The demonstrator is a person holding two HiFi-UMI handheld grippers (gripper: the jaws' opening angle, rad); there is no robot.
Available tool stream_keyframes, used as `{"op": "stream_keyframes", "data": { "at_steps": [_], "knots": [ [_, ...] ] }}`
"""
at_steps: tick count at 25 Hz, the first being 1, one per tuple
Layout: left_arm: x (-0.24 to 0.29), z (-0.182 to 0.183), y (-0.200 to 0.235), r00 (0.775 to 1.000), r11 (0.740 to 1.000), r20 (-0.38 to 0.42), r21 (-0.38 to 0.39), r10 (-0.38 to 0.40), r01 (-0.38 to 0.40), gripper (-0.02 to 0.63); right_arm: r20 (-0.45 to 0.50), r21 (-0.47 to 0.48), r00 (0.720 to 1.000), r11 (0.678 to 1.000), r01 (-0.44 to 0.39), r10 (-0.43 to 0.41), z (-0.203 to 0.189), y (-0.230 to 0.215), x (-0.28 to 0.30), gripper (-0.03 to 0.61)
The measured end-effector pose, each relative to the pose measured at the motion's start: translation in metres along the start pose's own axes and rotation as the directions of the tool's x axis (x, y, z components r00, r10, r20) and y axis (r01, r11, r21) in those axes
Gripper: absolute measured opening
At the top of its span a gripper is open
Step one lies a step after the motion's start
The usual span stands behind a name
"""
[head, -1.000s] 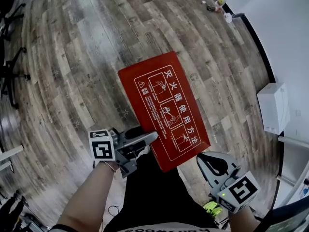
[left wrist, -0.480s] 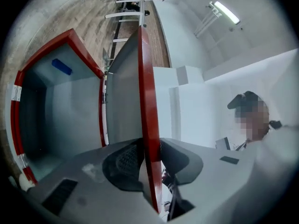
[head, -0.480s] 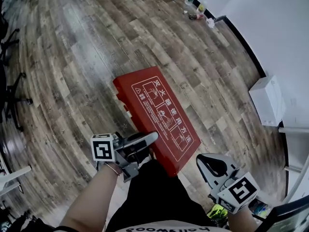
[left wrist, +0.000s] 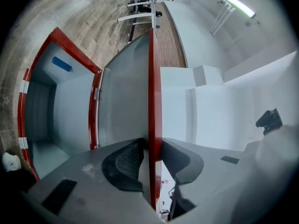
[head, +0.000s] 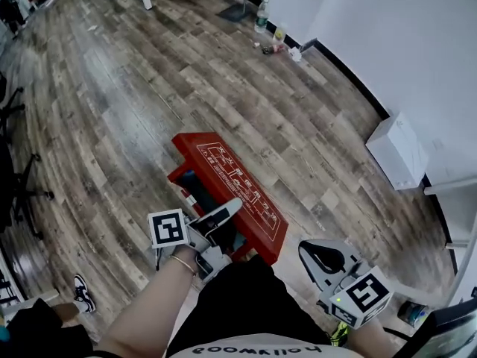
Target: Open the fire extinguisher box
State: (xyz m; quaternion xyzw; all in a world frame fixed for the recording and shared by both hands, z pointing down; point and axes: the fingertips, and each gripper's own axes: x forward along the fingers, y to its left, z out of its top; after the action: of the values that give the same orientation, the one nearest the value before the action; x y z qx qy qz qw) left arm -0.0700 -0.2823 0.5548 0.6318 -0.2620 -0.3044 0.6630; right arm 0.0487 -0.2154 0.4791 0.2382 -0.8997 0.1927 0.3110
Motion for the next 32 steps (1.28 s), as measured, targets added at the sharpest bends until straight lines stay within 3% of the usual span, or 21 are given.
{"op": "stream_keyframes", "data": {
  "at_steps": [6,11,17,25,32],
  "knots": [
    [0.028,0.001,-0.001,0.990,0.991,0.061,0.019,0.129,-0.130,0.106,0.065,-0.004,0.998,1.000,-0.009,0.009,0.023,-0.042,-0.029,0.009],
    [0.040,0.003,0.005,0.943,0.954,0.148,-0.006,0.298,-0.301,0.107,0.086,-0.044,0.992,0.995,-0.088,0.092,0.041,-0.079,-0.033,0.009],
    [0.059,0.005,0.005,0.896,0.930,0.258,-0.043,0.362,-0.364,0.114,0.074,-0.085,0.983,0.983,-0.162,0.169,0.052,-0.118,-0.040,0.009],
    [0.087,0.009,0.008,0.839,0.881,0.290,-0.035,0.460,-0.472,0.120,0.047,-0.119,0.972,0.968,-0.222,0.229,0.053,-0.166,-0.053,0.009],
    [0.104,0.009,0.011,0.803,0.844,0.294,-0.026,0.519,-0.536,0.123,0.092,-0.003,0.969,0.974,-0.228,0.228,0.064,-0.188,-0.063,0.009]
  ]
}}
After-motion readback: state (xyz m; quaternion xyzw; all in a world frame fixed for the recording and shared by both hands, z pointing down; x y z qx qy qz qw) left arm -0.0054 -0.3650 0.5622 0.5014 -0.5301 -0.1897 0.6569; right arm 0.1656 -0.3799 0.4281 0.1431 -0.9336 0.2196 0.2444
